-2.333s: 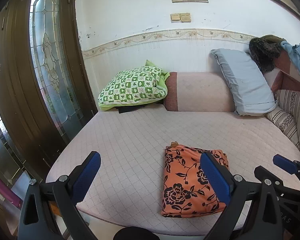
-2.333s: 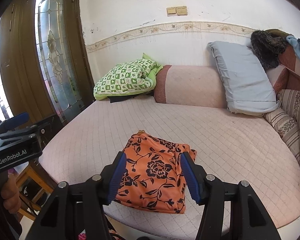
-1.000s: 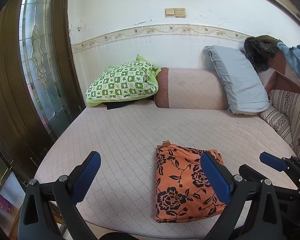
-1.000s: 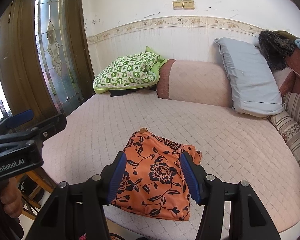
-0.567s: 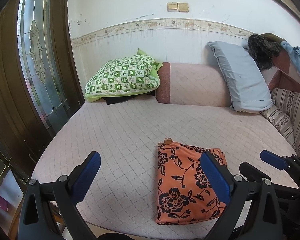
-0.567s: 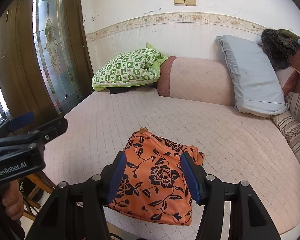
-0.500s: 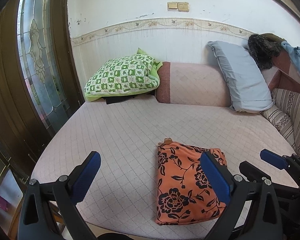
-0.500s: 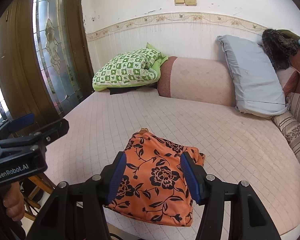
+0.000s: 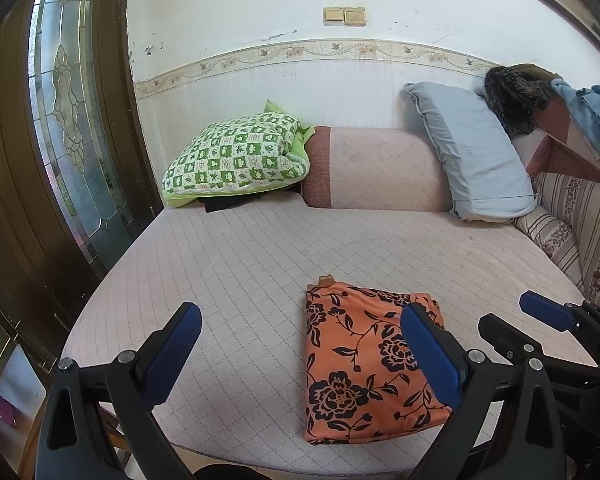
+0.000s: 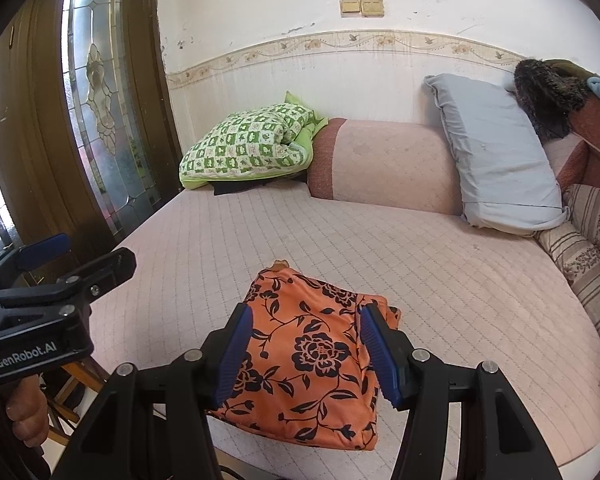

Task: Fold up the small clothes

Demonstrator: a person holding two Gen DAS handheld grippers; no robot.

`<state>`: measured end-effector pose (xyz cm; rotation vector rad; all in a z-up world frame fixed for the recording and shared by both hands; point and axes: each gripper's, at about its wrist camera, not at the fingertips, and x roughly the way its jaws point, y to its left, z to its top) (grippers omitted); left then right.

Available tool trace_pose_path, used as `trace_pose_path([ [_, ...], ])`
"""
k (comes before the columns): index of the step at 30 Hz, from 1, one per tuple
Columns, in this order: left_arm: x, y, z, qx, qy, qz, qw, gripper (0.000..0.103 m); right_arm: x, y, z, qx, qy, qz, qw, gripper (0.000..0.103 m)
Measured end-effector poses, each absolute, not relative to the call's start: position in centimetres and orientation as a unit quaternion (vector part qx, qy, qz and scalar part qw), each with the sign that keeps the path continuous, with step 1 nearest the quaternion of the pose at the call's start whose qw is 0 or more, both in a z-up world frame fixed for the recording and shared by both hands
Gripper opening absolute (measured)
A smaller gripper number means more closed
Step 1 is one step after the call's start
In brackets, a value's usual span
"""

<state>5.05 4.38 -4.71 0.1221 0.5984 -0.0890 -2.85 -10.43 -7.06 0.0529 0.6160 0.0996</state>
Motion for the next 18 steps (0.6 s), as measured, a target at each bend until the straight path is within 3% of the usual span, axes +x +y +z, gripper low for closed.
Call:
trace_pose_path([
  [18,6.6,5.8,-5.1,0.019,0.284,-0.066,0.956,0.100,-1.6,-9.7,-7.8,0.023,0.314,0.052,0.948,0.060],
])
